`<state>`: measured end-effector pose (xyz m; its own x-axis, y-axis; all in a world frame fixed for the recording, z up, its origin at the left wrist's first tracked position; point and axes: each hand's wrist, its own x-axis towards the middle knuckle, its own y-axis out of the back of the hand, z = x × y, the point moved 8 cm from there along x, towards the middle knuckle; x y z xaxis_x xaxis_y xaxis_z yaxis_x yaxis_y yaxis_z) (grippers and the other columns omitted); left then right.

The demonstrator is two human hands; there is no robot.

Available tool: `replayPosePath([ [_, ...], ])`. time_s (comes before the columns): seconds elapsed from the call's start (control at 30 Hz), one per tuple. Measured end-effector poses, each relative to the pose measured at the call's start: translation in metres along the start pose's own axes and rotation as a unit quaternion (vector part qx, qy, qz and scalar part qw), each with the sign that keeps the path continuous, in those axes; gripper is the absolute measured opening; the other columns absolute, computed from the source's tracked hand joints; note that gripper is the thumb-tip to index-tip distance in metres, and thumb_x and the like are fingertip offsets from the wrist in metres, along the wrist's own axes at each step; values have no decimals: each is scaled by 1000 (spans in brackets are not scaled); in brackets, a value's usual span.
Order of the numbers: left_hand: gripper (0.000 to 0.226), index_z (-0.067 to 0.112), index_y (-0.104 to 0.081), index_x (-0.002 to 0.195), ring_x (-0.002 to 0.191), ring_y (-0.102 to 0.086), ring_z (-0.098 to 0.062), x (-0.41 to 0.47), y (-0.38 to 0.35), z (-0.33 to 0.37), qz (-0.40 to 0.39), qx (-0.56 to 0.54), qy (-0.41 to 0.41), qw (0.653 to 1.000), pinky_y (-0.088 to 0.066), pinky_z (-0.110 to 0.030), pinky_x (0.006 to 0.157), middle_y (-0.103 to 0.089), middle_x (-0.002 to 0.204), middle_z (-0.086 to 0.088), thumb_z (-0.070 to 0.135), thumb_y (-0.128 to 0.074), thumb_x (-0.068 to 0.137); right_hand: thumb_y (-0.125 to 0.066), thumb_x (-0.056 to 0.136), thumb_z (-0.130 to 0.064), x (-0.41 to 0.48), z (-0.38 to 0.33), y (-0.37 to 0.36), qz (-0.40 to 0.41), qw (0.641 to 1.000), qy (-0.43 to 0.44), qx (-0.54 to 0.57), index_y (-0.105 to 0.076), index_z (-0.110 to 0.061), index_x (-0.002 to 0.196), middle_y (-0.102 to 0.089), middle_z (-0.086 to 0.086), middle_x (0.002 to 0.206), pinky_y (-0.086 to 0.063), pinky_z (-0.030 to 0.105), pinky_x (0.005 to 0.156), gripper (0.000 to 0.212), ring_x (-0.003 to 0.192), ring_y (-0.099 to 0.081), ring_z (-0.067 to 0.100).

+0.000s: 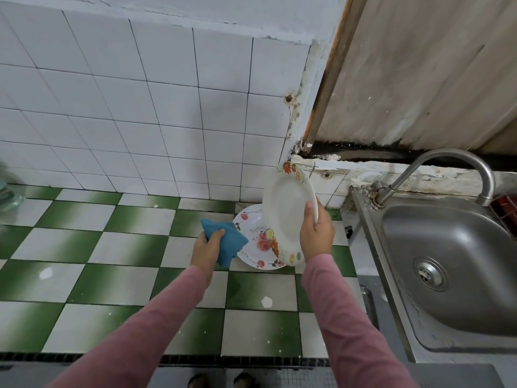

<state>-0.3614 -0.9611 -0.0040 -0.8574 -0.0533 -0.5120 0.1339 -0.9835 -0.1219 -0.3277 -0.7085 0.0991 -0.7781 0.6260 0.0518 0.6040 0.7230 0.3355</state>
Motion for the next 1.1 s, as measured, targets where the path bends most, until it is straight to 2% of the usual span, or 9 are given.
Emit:
replayPosePath([
  [0.13,27,22,-45,122,109,-59,-26,-1,-3,2,-1,3,-2,1000,-54,-44,92,-58,120,-7,29,-56,98,-44,102,-47,1,3,-1,-6,999,-26,46,-63,-27,127,-62,2,114,-51,50,98,37,111,-59,23],
  [0.27,32,22,-47,127,102,-62,-19,-13,-30,16,-55,57,-55,995,-56,-31,77,-60,119,-4,34,-54,98,-53,96,-51,-3,12,-6,-13,959,-164,230,-68,-33,107,-68,2,116,-57,45,89,26,105,-65,22],
  [0.37,36,23,-45,132,116,-56,-21,-28,-66,25,-121,91,-87,985,-53,-30,89,-56,128,-1,36,-52,98,-51,102,-38,-7,12,-11,-24,929,-204,309,-68,-29,99,-72,4,110,-58,39,77,19,99,-68,26],
  [0.57,36,29,-38,138,123,-48,-16,-64,-138,22,-259,201,-124,937,-38,-32,108,-51,133,4,41,-40,103,-56,96,-48,-18,5,-25,-48,898,-227,374,-67,-22,114,-71,13,117,-55,54,94,34,108,-68,36],
  [0.63,57,30,-20,154,142,-31,-20,-66,-153,33,-264,229,-147,925,-21,-39,120,-29,158,-1,47,-37,103,-60,89,-54,-23,5,-31,-59,880,-239,407,-65,-14,122,-70,20,118,-52,58,98,51,110,-67,40],
  [0.7,66,34,1,156,148,4,-15,-59,-156,56,-230,303,-204,902,4,-40,118,4,162,10,49,-34,102,-59,88,-53,-29,0,-34,-86,856,-243,449,-61,-11,130,-69,23,119,-51,58,99,59,110,-67,42],
  [0.83,71,19,12,155,150,16,-21,-18,-145,95,-152,451,-266,839,10,-41,120,16,162,5,44,-31,104,-51,98,-51,-28,-5,-23,-97,850,-236,461,-62,-14,130,-72,15,116,-53,50,96,51,106,-70,32],
  [0.93,70,19,15,154,151,6,-26,-22,-138,75,-172,475,-203,838,3,-40,120,11,164,0,46,-27,105,-66,81,-61,-14,-16,-11,-81,867,-195,451,-61,-17,134,-67,13,127,-47,56,104,69,117,-65,35],
  [1.1,74,31,9,156,151,-1,-13,-71,-167,49,-285,299,-214,885,-4,-43,124,2,165,8,56,-31,100,-57,86,-58,-6,-24,-2,-69,881,-182,431,-65,-16,124,-72,14,118,-52,52,99,57,109,-69,34],
])
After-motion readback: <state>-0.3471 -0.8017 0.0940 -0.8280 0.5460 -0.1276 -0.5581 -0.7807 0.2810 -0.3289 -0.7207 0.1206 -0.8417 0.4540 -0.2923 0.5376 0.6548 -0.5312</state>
